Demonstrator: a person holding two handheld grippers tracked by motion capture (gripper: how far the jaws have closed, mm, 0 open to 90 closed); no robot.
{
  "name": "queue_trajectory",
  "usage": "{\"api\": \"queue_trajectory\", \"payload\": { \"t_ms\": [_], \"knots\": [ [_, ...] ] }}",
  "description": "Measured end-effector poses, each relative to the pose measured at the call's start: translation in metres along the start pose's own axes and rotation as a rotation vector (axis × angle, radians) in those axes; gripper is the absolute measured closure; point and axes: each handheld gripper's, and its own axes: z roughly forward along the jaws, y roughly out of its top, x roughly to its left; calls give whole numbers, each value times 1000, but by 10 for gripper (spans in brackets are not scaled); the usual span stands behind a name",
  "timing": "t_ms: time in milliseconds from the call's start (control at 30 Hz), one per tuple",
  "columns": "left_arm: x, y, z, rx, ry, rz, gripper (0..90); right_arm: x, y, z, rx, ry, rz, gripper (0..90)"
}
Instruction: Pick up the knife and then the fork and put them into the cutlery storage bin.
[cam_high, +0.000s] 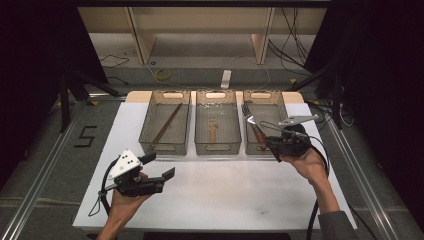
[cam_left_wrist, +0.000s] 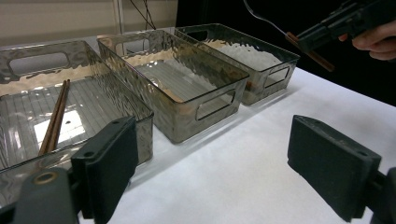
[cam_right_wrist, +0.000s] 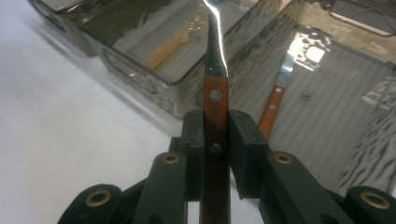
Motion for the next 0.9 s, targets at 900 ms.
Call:
{"api": "queue_trajectory", "payload": {
  "t_ms": [900],
  "knots": [
    [0, 0, 0, 0, -4, 2, 160, -43, 45, 45, 43, -114, 150, 771]
  ]
}}
